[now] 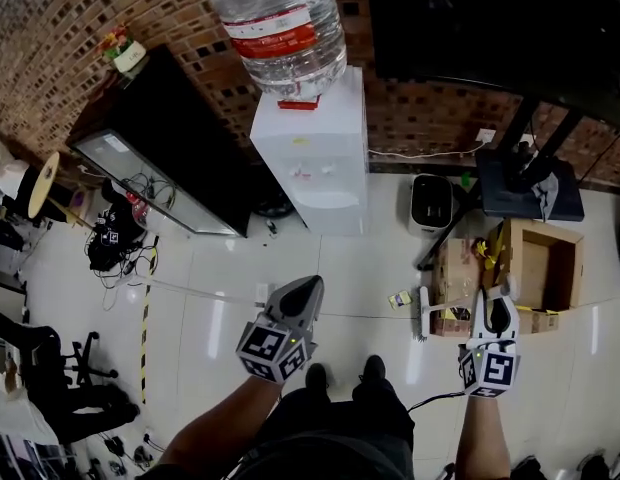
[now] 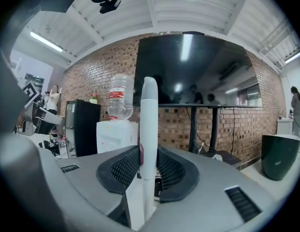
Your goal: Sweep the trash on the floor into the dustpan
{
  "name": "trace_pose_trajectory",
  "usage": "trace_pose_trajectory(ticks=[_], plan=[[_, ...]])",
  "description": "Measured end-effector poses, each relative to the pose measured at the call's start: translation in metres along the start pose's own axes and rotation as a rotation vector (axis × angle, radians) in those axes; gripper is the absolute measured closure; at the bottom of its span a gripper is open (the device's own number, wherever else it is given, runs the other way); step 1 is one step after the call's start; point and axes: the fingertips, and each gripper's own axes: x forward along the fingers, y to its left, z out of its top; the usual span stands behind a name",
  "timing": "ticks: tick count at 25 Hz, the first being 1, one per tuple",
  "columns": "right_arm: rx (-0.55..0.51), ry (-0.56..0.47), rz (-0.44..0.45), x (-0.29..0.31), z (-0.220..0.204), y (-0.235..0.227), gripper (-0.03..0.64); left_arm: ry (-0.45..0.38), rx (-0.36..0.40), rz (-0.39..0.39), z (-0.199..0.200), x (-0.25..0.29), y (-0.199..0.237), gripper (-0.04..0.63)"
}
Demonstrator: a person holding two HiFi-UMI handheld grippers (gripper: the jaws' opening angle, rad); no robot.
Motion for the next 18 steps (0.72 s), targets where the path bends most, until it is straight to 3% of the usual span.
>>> trace_pose_trajectory(ticks=[9,18], plan=[[-0.003,0.033,-0.032,0.019,-0.027,-0.021,0.497,0.045,0.001,-0.011,-0.013,0.019,-0.007,0.589],[-0.002,0.055,0.022,0.041,-0.042,0.009,0.497,0.063,-0.034,0.040,-0.030,0.034,0.009,0.589]])
